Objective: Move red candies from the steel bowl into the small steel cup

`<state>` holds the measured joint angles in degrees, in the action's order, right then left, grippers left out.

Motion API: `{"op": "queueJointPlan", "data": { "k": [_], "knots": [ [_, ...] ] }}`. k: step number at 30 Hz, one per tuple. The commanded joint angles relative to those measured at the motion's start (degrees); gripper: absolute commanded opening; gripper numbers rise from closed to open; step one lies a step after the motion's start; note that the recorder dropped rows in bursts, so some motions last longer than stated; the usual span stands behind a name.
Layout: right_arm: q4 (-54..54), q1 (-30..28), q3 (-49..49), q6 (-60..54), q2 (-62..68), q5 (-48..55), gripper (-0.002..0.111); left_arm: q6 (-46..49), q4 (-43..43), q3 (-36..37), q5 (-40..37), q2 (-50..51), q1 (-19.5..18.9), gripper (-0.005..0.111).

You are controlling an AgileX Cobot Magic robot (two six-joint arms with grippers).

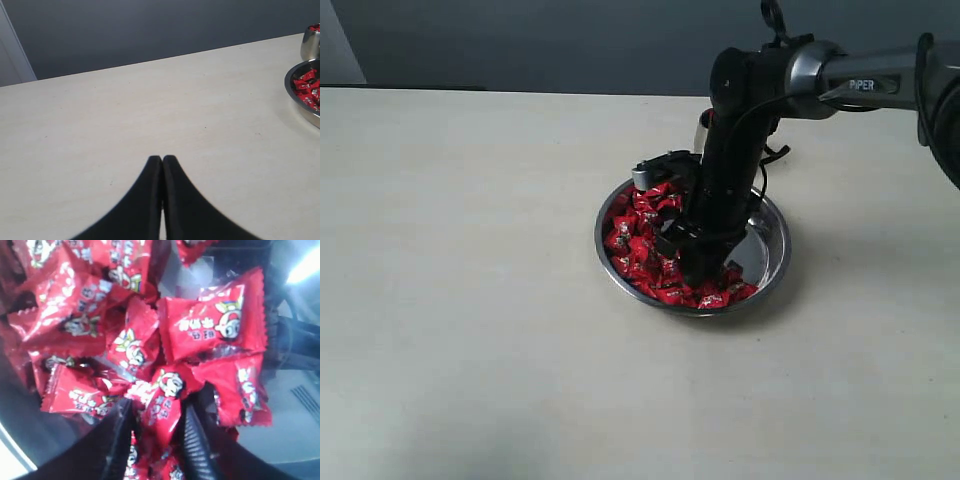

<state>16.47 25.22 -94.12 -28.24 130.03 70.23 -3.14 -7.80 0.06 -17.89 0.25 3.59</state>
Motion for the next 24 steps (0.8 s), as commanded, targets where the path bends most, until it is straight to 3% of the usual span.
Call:
{"op": "queueJointPlan", "data": {
  "k": [1, 10, 17, 22, 24],
  "knots": [
    [-0.8, -0.14, 0.16, -0.19, -0.76, -0.27, 0.015, -0.32, 0.02, -0.06, 0.2, -0.25, 0.6, 0.0],
    [-0.06, -0.14, 0.16, -0.58, -1.74, -0.27, 0.012, -0.32, 0.02, -0.06, 0.2, -0.25, 0.6, 0.0],
    [-2.0, -0.14, 0.16, -0.69, -1.74, -2.07, 0.029, -0.32, 0.02, -0.06, 0.2, -0.25, 0.6, 0.0],
    [-3.8, -0.14, 0.16, -0.3, -1.74, -4.5, 0.029, -0.32, 0.02, -0.06, 0.2, -0.25, 0.6, 0.0],
    [-3.54, -0.14, 0.16, -0.3, -1.74, -5.51, 0.024, -0.32, 0.02, -0.06, 0.2, -0.25, 0.6, 0.0]
  ]
}}
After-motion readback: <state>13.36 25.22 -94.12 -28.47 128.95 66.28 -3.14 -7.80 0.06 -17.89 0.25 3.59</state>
